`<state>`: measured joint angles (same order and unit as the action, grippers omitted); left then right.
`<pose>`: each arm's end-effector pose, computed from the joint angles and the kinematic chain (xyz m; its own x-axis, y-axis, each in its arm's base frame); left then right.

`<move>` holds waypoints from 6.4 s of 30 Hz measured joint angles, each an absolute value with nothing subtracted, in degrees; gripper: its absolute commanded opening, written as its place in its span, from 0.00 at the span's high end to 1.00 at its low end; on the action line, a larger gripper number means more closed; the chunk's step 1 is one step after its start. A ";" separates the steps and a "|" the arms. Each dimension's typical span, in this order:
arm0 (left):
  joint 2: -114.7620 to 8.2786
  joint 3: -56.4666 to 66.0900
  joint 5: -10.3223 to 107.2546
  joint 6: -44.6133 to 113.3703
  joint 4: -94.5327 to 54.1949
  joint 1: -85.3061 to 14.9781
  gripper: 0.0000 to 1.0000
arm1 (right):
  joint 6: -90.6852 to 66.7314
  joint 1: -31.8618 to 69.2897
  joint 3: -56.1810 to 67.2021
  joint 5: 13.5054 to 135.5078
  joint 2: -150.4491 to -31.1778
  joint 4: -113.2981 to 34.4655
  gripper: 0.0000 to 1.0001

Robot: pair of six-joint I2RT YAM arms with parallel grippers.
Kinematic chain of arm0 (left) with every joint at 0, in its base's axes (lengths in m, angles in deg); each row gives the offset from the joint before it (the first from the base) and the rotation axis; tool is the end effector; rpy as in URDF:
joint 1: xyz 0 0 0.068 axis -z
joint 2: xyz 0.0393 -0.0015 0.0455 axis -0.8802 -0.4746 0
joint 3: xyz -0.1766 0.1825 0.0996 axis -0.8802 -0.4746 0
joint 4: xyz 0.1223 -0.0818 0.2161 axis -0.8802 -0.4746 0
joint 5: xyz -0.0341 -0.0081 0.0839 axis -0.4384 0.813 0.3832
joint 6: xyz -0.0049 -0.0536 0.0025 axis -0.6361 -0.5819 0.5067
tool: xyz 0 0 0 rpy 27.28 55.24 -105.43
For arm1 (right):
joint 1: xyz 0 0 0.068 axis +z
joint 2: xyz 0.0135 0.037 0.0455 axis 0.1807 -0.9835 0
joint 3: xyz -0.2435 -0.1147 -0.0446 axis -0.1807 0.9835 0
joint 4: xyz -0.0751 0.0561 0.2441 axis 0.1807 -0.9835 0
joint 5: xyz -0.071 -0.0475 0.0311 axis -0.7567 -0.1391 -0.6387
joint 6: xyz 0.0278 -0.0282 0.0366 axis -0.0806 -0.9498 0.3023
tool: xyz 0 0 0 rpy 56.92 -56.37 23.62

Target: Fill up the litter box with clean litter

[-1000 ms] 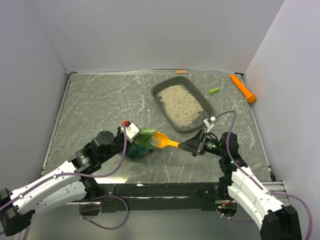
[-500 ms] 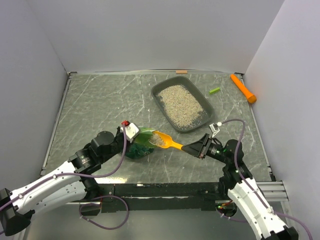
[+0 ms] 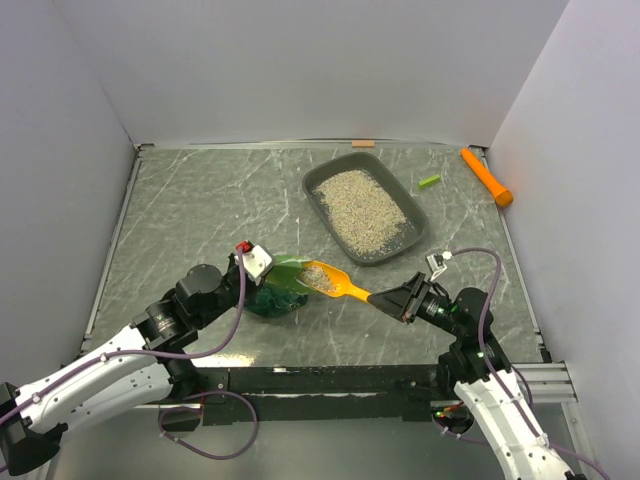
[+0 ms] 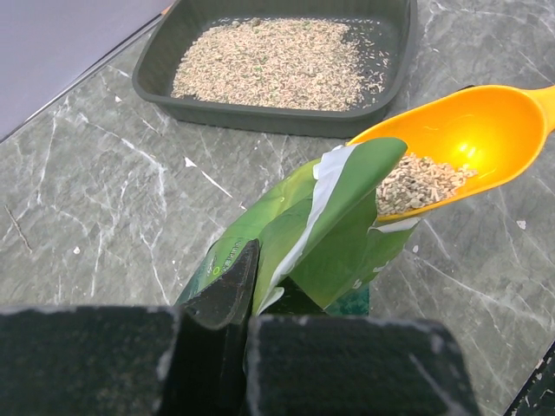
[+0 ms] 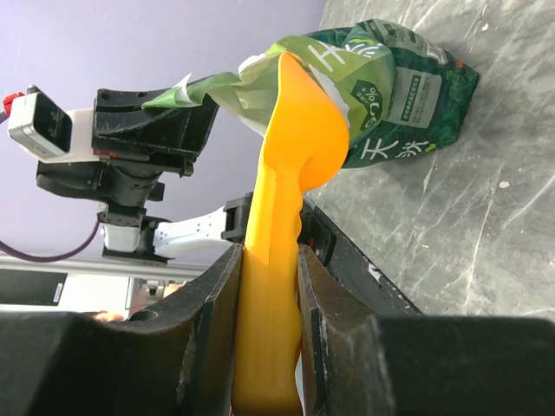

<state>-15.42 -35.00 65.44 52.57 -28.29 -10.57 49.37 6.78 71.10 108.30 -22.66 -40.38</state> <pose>0.1093 -0.1268 0.2907 -0.0438 0.2355 -0.9709 0.6855 0.7140 0.1422 0.0989 0.0552 0.2124 -0.8182 0.4754 -0.3233 -0.2482 0.2150 0.9445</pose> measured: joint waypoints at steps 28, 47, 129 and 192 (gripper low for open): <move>-13.87 -35.00 67.21 52.46 -28.80 -10.57 0.99 | 56.78 6.78 69.59 104.32 -16.30 -44.65 1.00; -13.65 -35.00 67.60 52.26 -28.97 -10.57 0.99 | 57.41 6.78 62.14 96.06 -21.98 -42.90 1.00; -12.42 -35.00 68.65 52.24 -29.41 -10.57 0.99 | -10.21 25.38 8.48 58.70 -77.30 -70.76 1.00; -13.34 -34.85 68.19 50.76 -29.43 -10.57 0.99 | 1.98 27.94 8.61 99.05 -89.57 -78.90 1.00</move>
